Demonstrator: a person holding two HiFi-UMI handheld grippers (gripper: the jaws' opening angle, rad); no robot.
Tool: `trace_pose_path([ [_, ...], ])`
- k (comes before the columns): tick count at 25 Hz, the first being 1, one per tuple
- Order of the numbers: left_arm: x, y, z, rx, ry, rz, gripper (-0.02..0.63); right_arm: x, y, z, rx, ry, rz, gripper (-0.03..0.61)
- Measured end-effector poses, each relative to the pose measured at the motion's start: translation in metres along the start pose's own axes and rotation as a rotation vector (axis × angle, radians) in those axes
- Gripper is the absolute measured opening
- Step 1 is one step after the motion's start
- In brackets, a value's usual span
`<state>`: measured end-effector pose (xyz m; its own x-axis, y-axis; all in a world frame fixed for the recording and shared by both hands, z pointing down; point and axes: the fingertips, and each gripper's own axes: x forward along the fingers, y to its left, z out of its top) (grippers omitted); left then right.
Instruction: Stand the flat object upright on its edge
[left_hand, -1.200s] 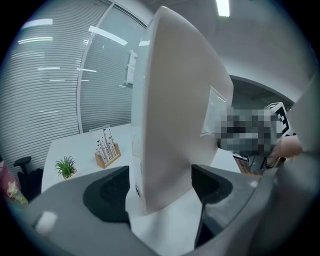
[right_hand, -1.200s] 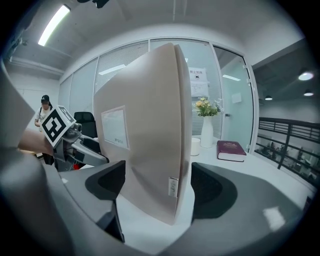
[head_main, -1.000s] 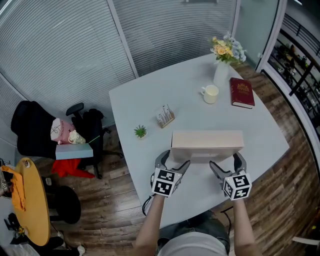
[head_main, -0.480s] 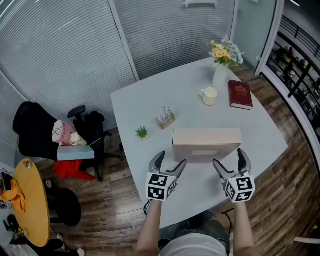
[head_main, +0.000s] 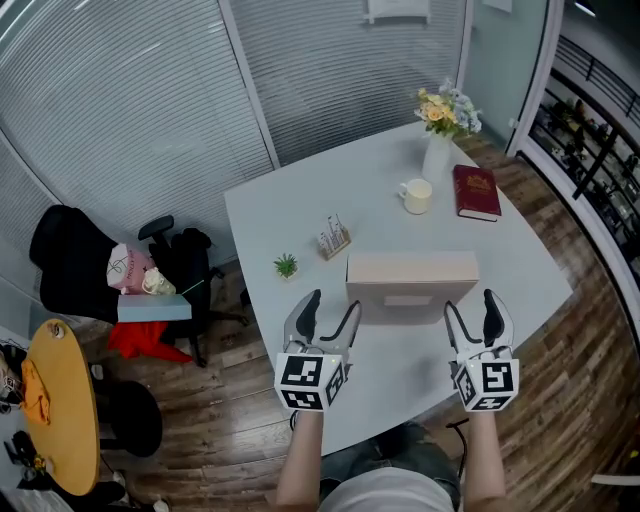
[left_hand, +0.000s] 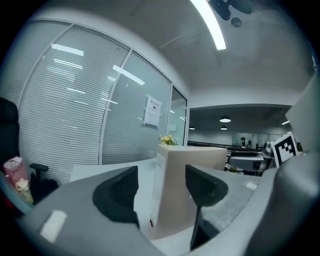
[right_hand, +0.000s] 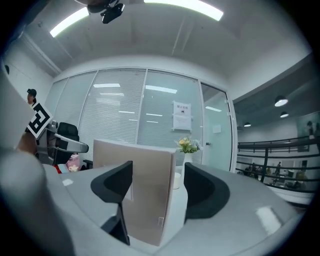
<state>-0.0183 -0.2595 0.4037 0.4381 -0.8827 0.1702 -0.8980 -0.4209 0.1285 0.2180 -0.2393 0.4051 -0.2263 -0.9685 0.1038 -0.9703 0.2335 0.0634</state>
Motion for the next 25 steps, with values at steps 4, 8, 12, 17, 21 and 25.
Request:
trace_pose_path([
  [4,-0.011,0.002,0.023,0.020,-0.068,0.043,0.241,-0.009,-0.003,0.023,-0.023,-0.062,-0.050,0.268],
  [8,-0.016,0.002,0.034,0.021,-0.100,0.060,0.152,-0.012,-0.006,0.036,-0.035,-0.090,-0.082,0.197],
  [12,-0.021,0.002,0.039,0.020,-0.120,0.078,0.106,-0.016,-0.005,0.041,-0.042,-0.102,-0.109,0.127],
  [17,-0.029,0.004,0.043,0.027,-0.134,0.118,0.046,-0.024,-0.007,0.041,-0.035,-0.109,-0.146,0.026],
  [21,-0.031,0.004,0.046,0.035,-0.138,0.130,0.008,-0.026,-0.007,0.039,-0.023,-0.102,-0.146,0.023],
  [25,-0.030,0.003,0.046,0.038,-0.132,0.128,0.005,-0.027,-0.009,0.040,-0.017,-0.100,-0.151,0.023],
])
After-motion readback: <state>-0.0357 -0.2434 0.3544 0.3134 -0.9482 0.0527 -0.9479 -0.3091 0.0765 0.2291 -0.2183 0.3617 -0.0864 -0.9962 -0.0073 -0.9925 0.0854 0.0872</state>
